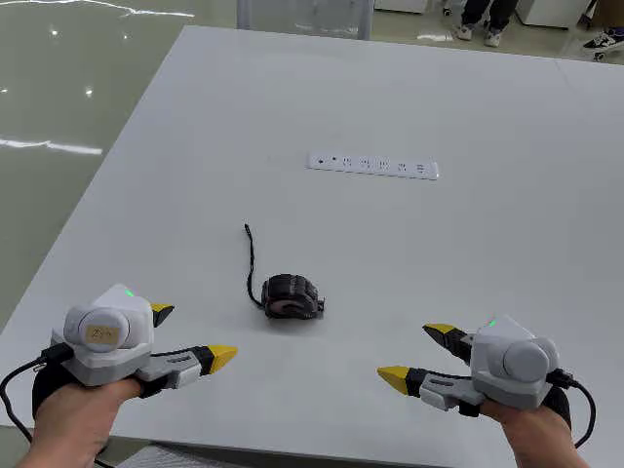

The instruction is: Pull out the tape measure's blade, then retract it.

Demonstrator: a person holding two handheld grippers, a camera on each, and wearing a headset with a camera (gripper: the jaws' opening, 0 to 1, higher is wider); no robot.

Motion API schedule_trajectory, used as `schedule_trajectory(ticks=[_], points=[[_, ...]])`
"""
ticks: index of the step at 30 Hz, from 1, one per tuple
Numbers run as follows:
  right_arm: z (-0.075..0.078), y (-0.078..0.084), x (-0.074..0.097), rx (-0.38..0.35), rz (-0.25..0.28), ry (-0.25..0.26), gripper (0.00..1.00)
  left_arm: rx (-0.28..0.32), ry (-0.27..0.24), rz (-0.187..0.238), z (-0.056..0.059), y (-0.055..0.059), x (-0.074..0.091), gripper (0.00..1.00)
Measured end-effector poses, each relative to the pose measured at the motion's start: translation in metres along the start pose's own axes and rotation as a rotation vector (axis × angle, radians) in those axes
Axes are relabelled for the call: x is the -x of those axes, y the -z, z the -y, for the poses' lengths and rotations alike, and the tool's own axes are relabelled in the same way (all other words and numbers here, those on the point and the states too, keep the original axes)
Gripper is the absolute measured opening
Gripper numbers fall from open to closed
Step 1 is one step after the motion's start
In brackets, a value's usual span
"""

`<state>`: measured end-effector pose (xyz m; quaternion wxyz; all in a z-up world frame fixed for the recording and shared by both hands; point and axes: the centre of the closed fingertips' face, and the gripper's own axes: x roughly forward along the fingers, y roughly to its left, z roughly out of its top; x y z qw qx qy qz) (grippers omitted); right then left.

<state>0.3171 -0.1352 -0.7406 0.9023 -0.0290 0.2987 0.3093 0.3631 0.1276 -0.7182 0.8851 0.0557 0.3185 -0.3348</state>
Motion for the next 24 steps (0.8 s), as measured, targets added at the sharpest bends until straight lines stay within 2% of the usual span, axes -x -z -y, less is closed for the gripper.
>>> schedule_trajectory(ticks=[6, 24], points=[[-0.0016, -0.0002, 0.0003, 0.004, -0.001, -0.003, 0.64, -0.003, -0.005, 0.001, -0.0037, -0.001, 0.0006, 0.68], [-0.0065, 0.0033, 0.0002, -0.005, -0.001, -0.003, 0.66, 0.022, -0.014, 0.006, 0.0011, 0.0004, 0.0093, 0.69]])
